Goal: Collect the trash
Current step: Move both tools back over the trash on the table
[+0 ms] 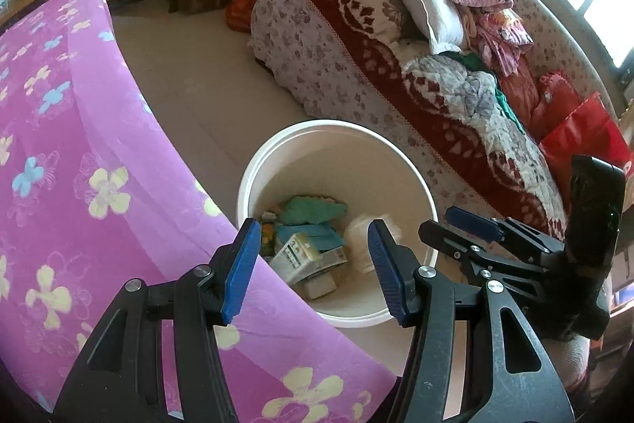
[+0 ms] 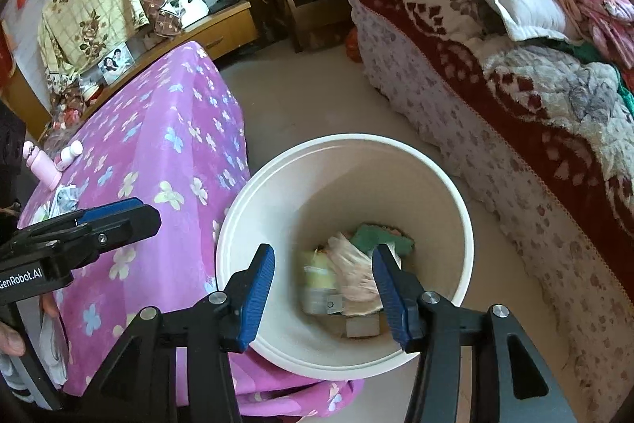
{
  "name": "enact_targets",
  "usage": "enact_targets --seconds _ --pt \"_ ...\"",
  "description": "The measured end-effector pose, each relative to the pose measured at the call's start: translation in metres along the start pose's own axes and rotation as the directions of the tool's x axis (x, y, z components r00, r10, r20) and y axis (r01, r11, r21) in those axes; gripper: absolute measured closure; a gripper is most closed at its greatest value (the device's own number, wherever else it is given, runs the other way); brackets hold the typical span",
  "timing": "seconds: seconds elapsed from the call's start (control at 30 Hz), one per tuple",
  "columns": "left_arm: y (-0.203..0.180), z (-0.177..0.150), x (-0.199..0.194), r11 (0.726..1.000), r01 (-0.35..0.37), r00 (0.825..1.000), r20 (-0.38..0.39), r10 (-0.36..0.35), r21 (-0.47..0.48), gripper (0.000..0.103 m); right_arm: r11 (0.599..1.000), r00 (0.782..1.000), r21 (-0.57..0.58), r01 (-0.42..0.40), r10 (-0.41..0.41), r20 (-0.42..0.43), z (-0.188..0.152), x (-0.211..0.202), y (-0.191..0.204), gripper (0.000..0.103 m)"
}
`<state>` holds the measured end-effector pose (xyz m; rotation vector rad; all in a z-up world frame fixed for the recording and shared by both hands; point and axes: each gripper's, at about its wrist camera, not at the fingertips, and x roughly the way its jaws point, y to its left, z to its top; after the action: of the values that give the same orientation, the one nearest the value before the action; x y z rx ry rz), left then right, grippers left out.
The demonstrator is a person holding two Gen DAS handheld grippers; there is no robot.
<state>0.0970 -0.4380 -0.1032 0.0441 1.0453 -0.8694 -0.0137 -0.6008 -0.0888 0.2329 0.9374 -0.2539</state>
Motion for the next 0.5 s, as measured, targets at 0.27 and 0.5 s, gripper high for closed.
enact_targets --seconds 0.27,0.5 --pt "0.003 -0.005 -0.009 0.997 -0.077 0.997 0.022 0.077 0.014 0.048 1.000 1.000 0.003 -0.018 0.018 -0.020 -0.003 0.005 0.005 0.054" --pt "0.013 -0.010 -0.022 0.988 -0.151 0.987 0.055 0.150 0.018 0.048 1.000 1.000 -0.018 -0.020 0.020 -0.010 -0.002 0.001 0.018 0.054"
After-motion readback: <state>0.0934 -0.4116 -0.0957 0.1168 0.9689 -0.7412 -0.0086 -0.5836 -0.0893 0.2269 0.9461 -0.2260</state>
